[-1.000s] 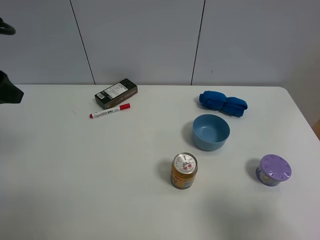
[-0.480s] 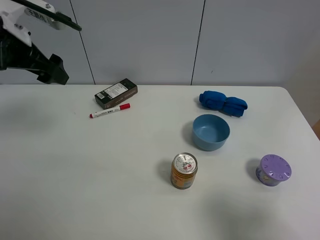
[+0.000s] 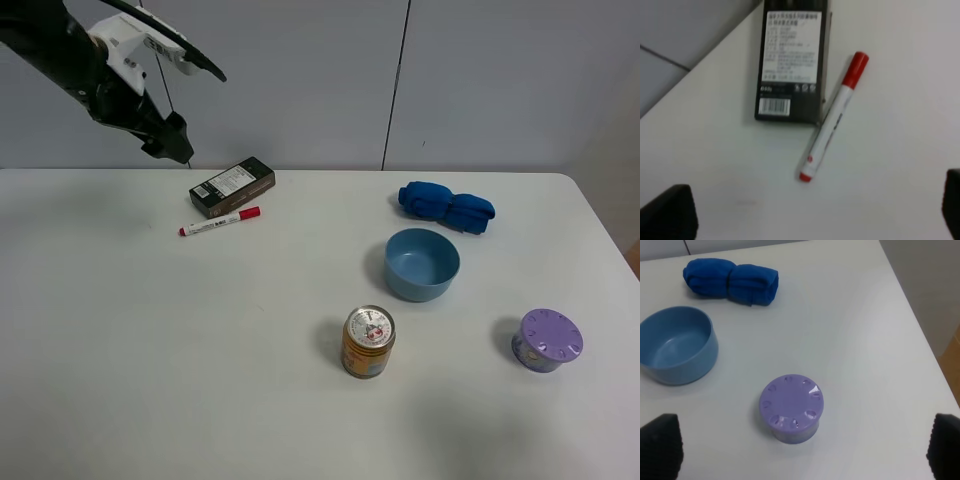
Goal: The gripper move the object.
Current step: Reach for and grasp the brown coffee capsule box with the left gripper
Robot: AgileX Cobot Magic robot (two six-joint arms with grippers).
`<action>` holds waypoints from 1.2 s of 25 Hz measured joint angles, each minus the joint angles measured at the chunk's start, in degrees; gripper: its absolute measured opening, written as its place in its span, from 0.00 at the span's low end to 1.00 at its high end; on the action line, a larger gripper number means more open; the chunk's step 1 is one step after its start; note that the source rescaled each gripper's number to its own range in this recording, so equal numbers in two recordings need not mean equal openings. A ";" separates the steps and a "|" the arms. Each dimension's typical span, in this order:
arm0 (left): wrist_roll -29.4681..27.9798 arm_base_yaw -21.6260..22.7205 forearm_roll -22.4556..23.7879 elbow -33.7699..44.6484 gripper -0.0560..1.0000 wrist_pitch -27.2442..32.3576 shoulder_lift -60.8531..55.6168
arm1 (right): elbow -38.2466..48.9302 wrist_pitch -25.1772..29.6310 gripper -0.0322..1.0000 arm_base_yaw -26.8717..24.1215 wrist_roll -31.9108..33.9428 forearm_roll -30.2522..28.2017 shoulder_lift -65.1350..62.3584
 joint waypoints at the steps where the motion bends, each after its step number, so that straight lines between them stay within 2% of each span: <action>1: 0.61 0.00 -1.21 -1.85 1.00 -0.06 2.09 | 0.00 0.00 1.00 0.00 0.00 0.00 0.00; 6: 2.15 0.00 -4.83 -10.94 1.00 0.07 11.73 | 0.00 0.00 1.00 0.00 0.00 0.00 0.00; 12: 5.88 0.22 -8.63 -17.37 1.00 0.43 20.48 | 0.00 0.00 1.00 0.00 0.00 0.00 0.00; 19: 10.77 0.28 -10.83 -20.44 1.00 0.07 26.62 | 0.00 0.00 1.00 0.00 0.00 0.00 0.00; 24: 12.88 0.28 -14.12 -20.69 1.00 -3.83 30.23 | 0.00 0.00 1.00 0.00 0.00 0.00 0.00; 30: 14.77 0.37 -14.61 -20.69 1.00 -8.59 32.36 | 0.00 0.00 1.00 0.00 0.00 0.00 0.00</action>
